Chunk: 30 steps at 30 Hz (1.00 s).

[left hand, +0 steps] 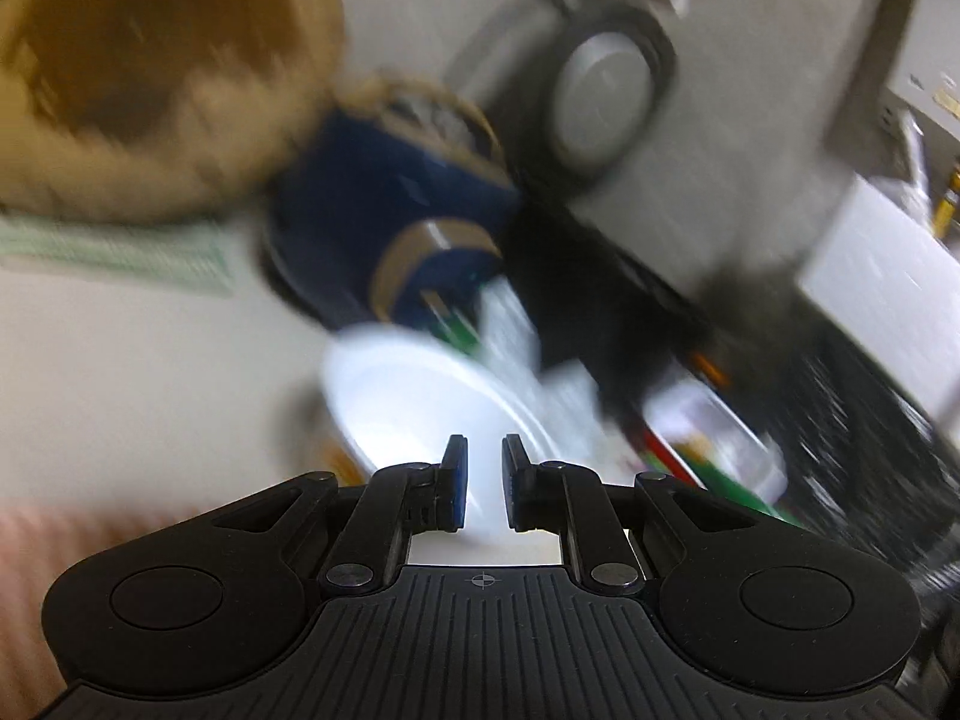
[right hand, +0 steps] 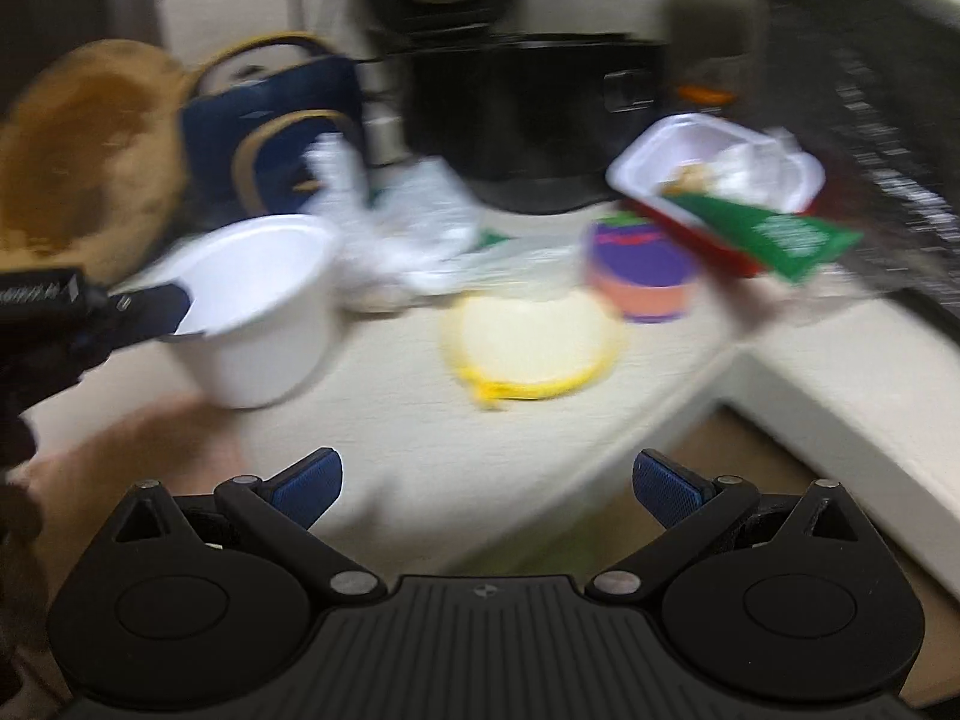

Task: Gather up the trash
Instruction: 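Reach the left gripper to the white plastic bowl and grasp its rim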

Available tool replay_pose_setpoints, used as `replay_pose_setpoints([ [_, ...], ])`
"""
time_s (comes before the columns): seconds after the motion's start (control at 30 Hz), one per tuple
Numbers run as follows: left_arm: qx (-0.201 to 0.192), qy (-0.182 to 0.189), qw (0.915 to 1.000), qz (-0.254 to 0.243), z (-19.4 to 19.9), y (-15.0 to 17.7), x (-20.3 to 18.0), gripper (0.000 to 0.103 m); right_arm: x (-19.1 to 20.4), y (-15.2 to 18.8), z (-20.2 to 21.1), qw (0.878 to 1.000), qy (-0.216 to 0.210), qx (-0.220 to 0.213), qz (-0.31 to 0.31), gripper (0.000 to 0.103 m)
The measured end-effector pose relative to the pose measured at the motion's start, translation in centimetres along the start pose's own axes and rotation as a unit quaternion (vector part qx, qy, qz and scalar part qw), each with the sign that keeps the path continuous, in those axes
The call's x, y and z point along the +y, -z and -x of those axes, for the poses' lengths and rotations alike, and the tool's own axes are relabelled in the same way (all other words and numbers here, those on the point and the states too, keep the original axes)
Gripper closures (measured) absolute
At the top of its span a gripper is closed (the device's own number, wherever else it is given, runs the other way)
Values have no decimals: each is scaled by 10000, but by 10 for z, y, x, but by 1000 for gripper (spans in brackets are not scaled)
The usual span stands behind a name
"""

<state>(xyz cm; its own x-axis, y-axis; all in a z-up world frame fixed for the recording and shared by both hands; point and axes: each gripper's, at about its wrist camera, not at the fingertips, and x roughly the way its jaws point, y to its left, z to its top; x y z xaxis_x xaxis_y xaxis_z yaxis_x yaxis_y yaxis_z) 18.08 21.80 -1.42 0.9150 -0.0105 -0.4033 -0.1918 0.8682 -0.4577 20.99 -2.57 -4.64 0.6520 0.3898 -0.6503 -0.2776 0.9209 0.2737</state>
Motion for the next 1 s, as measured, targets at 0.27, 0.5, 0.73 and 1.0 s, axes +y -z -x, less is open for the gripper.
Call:
replay_pose_setpoints([
  [0.27,482,-963,9937,321,-35,-22,25,88,57,1,-25,9800,-1718,211,986,0],
  [0.5,826,-990,9906,458,-61,-17,33,72,86,8,-55,9656,-2166,846,1165,0],
  [0.73,1172,-667,9888,634,-63,-7,52,83,89,10,-63,9644,-2052,1106,1251,0],
  [1.0,1000,-459,9893,958,-50,-10,62,92,81,7,-56,9586,-2341,1209,1079,0],
])
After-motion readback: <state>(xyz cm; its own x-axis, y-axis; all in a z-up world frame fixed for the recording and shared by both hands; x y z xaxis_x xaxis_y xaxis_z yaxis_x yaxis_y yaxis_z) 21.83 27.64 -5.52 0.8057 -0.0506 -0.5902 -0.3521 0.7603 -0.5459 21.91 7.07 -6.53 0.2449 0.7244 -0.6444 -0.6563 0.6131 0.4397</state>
